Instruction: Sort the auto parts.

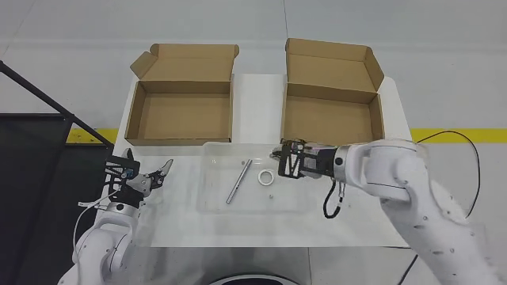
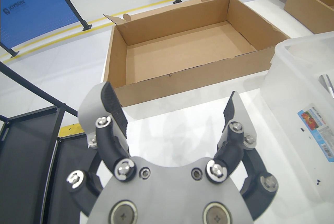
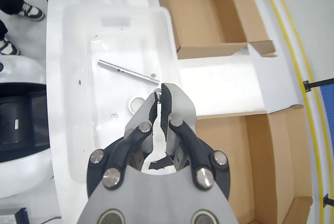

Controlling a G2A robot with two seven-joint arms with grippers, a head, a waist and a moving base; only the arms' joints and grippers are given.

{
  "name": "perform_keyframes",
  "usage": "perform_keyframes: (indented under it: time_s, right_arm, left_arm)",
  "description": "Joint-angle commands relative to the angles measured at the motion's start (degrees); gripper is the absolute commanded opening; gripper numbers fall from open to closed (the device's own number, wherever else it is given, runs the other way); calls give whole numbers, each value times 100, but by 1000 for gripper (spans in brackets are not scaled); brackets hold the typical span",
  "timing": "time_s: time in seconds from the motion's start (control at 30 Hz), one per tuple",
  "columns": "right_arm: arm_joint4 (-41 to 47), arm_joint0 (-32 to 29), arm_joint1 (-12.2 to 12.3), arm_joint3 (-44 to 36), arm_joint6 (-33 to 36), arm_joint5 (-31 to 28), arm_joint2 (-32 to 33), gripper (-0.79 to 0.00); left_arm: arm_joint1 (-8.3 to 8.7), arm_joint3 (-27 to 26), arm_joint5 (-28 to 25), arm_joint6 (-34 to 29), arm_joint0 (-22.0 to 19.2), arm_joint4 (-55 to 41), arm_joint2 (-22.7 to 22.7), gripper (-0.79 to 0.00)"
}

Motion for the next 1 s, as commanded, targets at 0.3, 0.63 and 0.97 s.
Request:
perform_keyframes:
  time_s: [0.3, 0.63, 0.97]
  right_arm:
    - [-970, -357, 84, -432, -983, 470, 742, -785]
    - [-906, -381, 73, -270, -1375, 875, 944, -785]
    - [-480, -229, 45, 351, -2597, 967, 1328, -785]
  left_arm:
    - [0, 0, 0, 0, 0, 0, 0, 0]
    - [0, 0, 0, 0, 0, 0, 0, 0]
    - [0, 0, 0, 0, 0, 0, 0, 0]
